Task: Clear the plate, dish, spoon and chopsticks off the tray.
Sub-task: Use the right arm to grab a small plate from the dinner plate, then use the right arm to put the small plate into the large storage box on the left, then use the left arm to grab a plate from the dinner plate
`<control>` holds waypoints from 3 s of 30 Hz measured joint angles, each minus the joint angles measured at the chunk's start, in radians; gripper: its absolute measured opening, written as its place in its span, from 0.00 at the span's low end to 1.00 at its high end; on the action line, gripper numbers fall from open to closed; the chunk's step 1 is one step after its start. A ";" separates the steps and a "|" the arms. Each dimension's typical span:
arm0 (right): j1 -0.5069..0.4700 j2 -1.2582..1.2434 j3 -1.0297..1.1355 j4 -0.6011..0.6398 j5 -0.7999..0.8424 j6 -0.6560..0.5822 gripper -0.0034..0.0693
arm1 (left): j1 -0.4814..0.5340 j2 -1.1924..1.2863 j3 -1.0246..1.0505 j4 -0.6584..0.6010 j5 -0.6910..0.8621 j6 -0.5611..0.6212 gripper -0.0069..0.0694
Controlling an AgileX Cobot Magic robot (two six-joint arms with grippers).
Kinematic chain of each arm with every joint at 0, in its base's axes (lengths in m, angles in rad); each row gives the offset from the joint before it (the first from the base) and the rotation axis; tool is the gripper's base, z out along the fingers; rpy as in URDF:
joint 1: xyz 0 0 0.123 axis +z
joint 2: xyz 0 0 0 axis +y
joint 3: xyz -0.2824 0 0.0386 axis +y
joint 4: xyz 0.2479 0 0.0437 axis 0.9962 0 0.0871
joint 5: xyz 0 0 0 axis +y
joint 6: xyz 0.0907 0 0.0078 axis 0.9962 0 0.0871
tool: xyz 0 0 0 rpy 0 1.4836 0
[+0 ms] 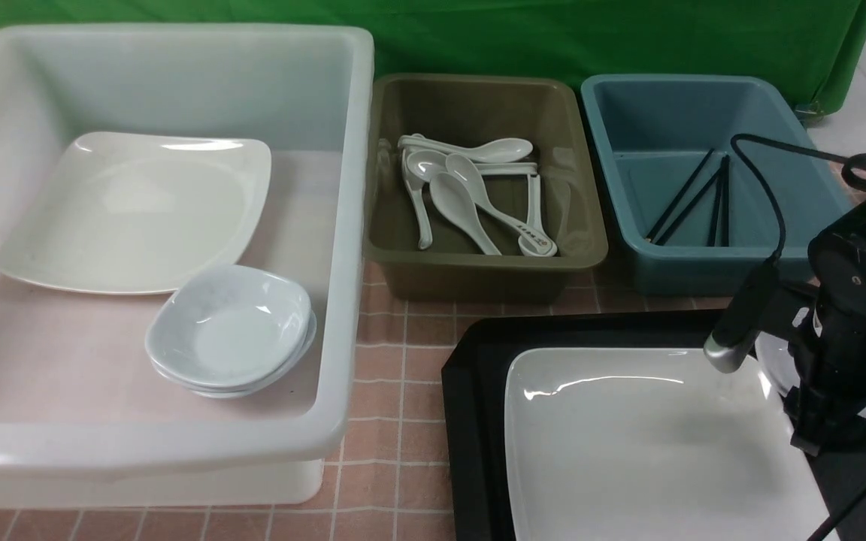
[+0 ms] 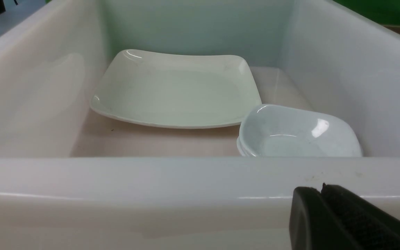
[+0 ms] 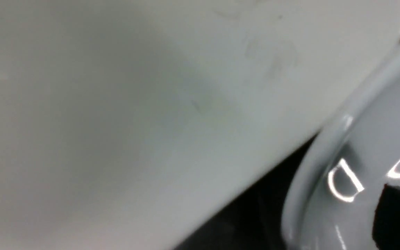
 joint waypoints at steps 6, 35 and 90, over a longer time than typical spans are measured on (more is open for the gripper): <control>0.006 0.012 -0.003 -0.008 0.001 0.003 0.39 | 0.000 0.000 0.000 0.000 0.000 0.001 0.12; 0.228 -0.396 -0.288 0.172 0.365 0.163 0.15 | 0.000 0.000 0.000 0.000 0.000 0.000 0.12; 0.754 0.103 -1.197 0.540 0.454 0.079 0.22 | 0.000 0.000 0.000 0.000 0.000 0.000 0.12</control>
